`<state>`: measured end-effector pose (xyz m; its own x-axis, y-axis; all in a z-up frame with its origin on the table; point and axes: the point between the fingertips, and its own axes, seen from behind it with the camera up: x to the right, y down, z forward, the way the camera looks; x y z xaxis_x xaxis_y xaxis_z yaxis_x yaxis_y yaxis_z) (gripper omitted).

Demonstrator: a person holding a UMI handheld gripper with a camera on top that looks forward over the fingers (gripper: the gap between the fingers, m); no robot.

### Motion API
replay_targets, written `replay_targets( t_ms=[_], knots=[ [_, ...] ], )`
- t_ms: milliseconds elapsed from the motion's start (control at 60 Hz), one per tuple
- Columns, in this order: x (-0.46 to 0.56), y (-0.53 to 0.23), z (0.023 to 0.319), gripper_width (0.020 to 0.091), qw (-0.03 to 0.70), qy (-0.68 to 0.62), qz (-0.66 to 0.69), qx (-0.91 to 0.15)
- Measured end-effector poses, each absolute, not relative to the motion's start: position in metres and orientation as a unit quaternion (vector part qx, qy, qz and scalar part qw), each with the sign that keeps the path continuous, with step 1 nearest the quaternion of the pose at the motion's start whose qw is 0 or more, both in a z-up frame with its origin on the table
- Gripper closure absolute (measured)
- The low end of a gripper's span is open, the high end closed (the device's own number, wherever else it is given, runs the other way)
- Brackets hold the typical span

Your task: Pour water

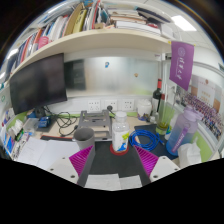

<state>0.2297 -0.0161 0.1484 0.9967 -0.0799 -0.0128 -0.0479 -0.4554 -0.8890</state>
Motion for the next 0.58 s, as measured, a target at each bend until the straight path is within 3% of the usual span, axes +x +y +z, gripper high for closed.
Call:
replay_targets(
  t_ms=[317, 583],
  knots=[
    [0.203, -0.048, 0.229, 0.0324, 0.562, 0.038, -0.034, -0.826],
    [0.19, -0.053, 0.232, 0.0331, 0.563, 0.03, -0.022, -0.825]
  ],
)
